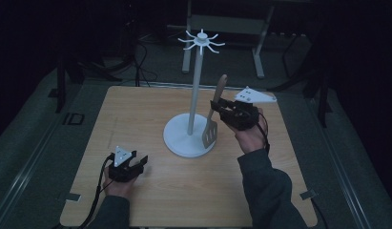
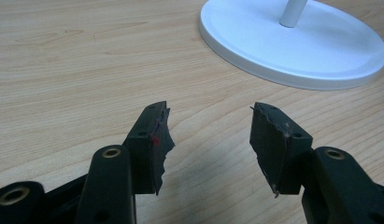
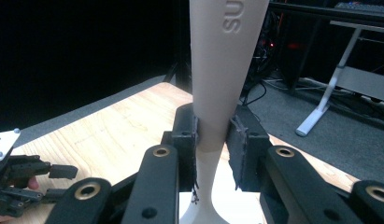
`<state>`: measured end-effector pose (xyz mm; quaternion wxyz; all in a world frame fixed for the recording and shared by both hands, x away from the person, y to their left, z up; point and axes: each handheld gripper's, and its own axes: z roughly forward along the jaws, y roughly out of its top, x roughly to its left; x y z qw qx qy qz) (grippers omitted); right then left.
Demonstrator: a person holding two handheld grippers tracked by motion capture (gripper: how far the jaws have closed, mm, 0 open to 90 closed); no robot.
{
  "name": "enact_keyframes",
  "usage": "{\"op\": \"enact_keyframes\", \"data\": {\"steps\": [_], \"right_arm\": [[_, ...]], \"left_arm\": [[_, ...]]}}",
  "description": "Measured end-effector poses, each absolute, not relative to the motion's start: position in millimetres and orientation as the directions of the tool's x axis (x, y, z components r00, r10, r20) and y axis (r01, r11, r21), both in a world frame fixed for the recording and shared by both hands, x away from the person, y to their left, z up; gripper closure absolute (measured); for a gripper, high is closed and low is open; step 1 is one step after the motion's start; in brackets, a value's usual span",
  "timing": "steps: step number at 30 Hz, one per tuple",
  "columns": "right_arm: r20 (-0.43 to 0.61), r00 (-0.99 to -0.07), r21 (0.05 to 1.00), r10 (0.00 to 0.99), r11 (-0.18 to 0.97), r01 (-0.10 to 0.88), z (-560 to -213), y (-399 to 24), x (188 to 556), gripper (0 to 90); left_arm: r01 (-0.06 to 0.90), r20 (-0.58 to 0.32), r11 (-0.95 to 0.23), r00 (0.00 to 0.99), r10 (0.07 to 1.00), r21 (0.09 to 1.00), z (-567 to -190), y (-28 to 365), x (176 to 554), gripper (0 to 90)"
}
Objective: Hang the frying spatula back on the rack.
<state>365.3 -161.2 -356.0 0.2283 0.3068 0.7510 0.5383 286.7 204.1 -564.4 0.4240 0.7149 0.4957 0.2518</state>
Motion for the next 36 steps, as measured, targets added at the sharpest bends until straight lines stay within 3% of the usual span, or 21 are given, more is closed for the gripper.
{"op": "enact_keyframes", "data": {"steps": [36], "right_arm": [[-0.032,-0.708,0.947,0.706,0.248,0.205,-309.7,-148.1,382.7,74.0]], "left_arm": [[0.496,-0.063,-0.148,0.383,0.922,0.855,-564.4,204.2,286.7,47.2]]}}
